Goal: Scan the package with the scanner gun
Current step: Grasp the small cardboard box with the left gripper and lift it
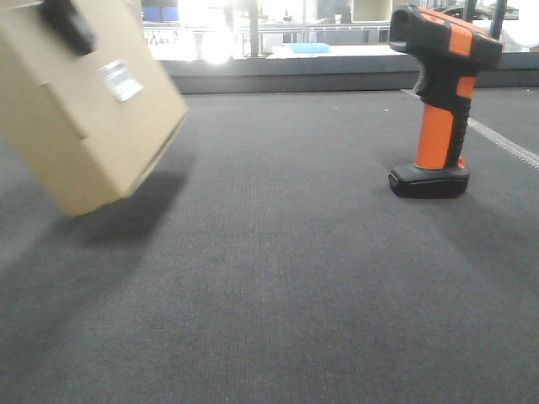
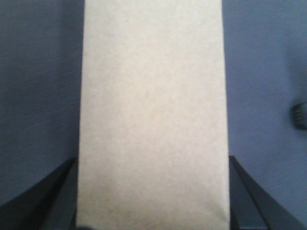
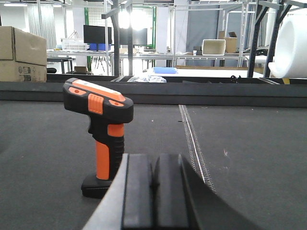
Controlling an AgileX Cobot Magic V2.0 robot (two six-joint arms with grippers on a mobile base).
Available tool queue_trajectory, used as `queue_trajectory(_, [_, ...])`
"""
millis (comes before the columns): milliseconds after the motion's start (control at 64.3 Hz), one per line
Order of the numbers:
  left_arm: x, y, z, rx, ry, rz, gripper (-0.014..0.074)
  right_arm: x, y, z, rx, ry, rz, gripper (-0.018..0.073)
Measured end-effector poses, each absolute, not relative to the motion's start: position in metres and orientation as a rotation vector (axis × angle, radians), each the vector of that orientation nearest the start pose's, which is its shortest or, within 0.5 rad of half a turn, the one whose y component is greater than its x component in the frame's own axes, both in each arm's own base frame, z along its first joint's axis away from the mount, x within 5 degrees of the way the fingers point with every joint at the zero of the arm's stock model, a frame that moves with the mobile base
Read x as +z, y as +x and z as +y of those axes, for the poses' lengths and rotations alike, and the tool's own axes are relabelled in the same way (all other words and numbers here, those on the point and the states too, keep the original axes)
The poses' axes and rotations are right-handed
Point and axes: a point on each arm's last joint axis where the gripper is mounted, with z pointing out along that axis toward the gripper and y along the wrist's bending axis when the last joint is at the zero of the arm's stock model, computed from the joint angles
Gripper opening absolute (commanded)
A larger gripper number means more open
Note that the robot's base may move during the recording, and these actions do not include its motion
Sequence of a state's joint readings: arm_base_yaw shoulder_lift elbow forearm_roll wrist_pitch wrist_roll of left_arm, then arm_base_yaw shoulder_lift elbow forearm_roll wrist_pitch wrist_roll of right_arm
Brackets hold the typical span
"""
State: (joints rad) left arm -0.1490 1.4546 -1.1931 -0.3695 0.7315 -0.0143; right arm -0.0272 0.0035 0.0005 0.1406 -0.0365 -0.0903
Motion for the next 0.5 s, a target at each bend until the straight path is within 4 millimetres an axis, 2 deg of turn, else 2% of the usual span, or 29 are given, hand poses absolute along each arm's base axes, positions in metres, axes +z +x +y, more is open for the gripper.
queue_trajectory(218, [0.321, 0.307, -0.086, -0.541, -0.093, 2.411, -0.0055, 0.216, 0.056, -0.002, 0.015, 0.060, 1.450, -0.0162])
queue_trajectory(498, [0.309, 0.301, -0.105, -0.627, -0.216, 2.421, -0.0055, 0.216, 0.056, -0.002, 0.015, 0.061, 1.448, -0.0162])
